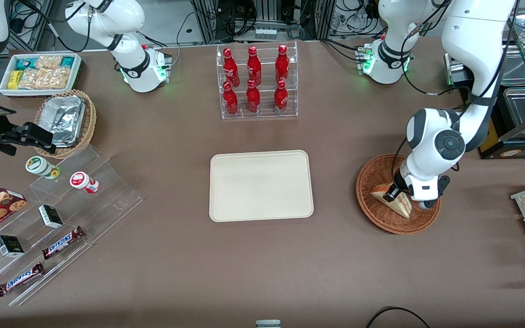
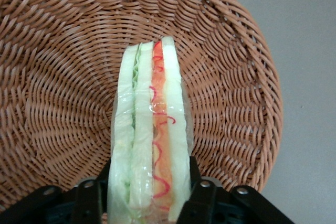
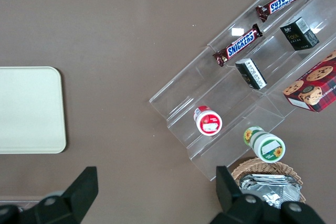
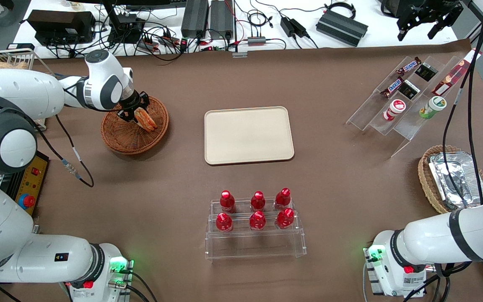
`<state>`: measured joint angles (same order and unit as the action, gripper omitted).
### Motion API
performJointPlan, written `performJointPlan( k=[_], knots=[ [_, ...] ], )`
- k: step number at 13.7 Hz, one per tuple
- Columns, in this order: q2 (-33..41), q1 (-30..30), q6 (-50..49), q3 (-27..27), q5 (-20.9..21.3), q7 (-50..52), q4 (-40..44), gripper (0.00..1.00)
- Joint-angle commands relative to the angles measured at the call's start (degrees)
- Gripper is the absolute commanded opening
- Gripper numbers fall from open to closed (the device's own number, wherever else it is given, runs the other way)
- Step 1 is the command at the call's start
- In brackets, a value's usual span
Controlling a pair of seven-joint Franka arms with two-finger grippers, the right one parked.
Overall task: Place sandwich from basket to tray
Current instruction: 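Lift the sandwich out of the basket with the left gripper, then carry the sandwich over the white tray and lower it onto it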
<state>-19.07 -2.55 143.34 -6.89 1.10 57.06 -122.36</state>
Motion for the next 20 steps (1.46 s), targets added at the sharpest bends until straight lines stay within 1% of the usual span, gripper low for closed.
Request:
performJointPlan(
  k=[1, 3, 5, 6, 7, 10, 14, 17, 18, 20],
  knots=[
    [-0.6, 0.5, -0.1, -0.4, 0.2, 0.6, 1.9, 0.08],
    [1.4, 0.3, -2.8, -0.2, 1.0, 0.5, 2.2, 0.08],
    [2.5, 0.1, -11.8, -0.7, 5.3, 0.9, 6.6, 0.08],
    [2.4, -2.2, -17.2, -0.8, 6.6, 0.9, 10.0, 0.08],
    [2.3, -4.6, -21.7, -0.7, 6.8, 0.9, 12.9, 0.08],
    [2.1, -10.9, -29.7, -0.8, 6.6, 1.0, 19.9, 0.07],
    [0.4, -20.2, -30.3, -0.8, 5.8, 1.1, 25.3, 0.07],
    [-4.1, -26.0, -30.0, -0.8, 5.8, 0.9, 30.1, 0.07],
    [-6.0, -27.6, -30.0, -0.8, 5.8, 0.8, 32.1, 0.05],
    [-9.0, -31.1, -29.7, -0.8, 5.8, 1.0, 35.2, 0.05]
  ],
)
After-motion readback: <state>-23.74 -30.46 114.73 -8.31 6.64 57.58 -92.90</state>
